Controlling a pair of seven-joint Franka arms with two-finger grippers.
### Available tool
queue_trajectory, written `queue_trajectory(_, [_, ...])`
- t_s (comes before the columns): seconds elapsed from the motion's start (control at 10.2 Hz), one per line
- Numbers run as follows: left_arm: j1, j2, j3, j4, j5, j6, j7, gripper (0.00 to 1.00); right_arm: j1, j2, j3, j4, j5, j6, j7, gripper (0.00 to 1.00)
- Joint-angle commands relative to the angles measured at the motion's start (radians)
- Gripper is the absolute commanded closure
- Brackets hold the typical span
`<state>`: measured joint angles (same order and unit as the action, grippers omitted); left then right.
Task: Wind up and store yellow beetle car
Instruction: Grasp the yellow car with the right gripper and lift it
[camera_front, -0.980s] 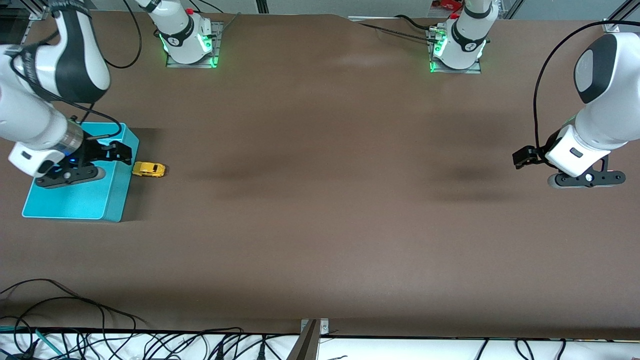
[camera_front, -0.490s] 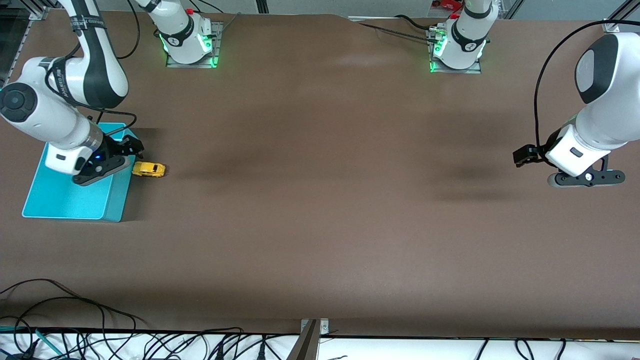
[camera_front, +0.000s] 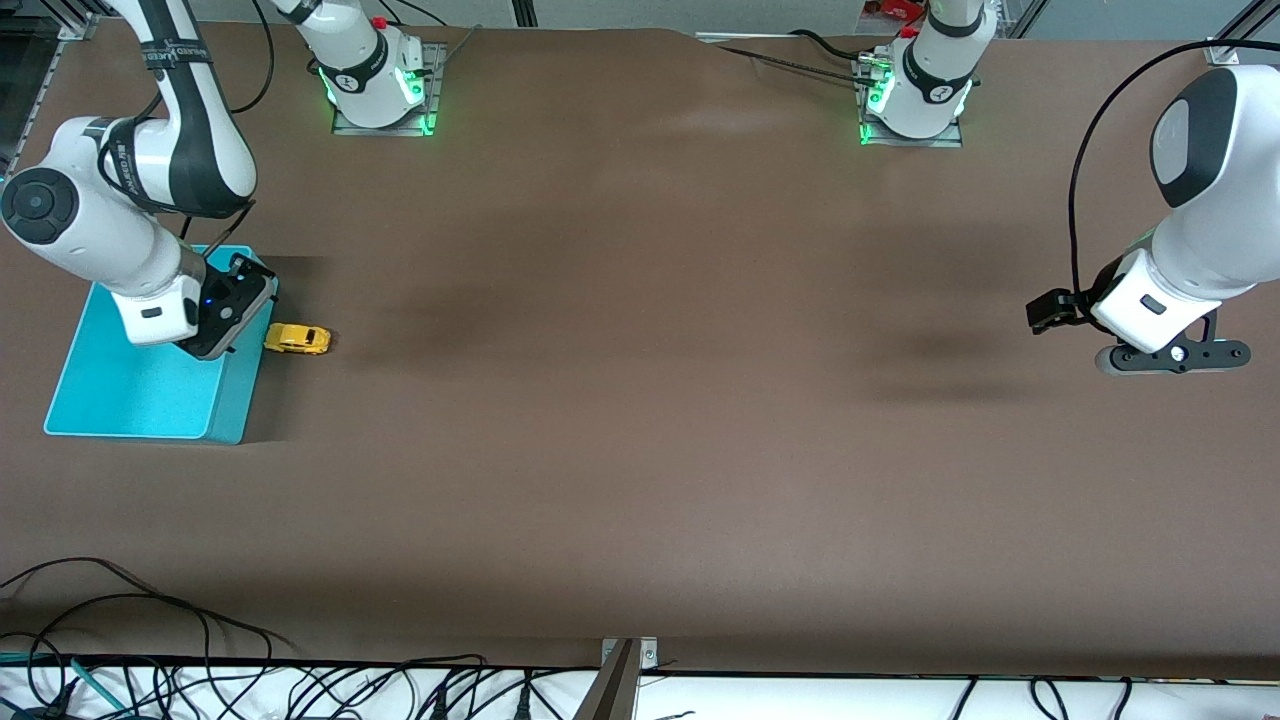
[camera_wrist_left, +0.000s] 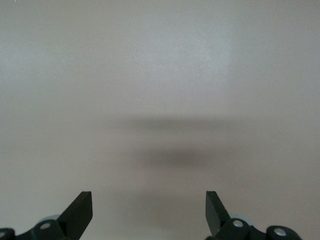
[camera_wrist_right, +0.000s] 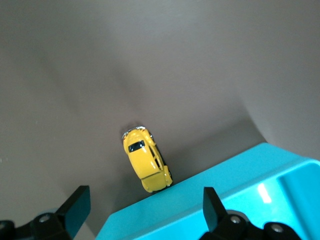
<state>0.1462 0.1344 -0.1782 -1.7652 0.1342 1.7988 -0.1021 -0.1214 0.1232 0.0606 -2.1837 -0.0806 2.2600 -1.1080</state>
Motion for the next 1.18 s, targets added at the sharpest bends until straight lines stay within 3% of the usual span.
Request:
queue_trajectory(0.0, [0.007,-0.015,0.0,0.006,-0.022,-0.021,0.032,0.0,-0.023,0.018,0.008,-0.039,0.024,0.039,-0.137,0.0])
queue_trajectory(0.49, [0.006,-0.013,0.0,0.006,-0.022,-0.021,0.032,0.0,-0.103,0.205,0.01,-0.038,0.024,0.226,-0.346,0.0])
queue_trajectory(1.08, [0.006,-0.013,-0.001,0.006,-0.021,-0.021,0.03,0.0,-0.103,0.245,0.05,-0.033,0.042,0.282,-0.351,0.0])
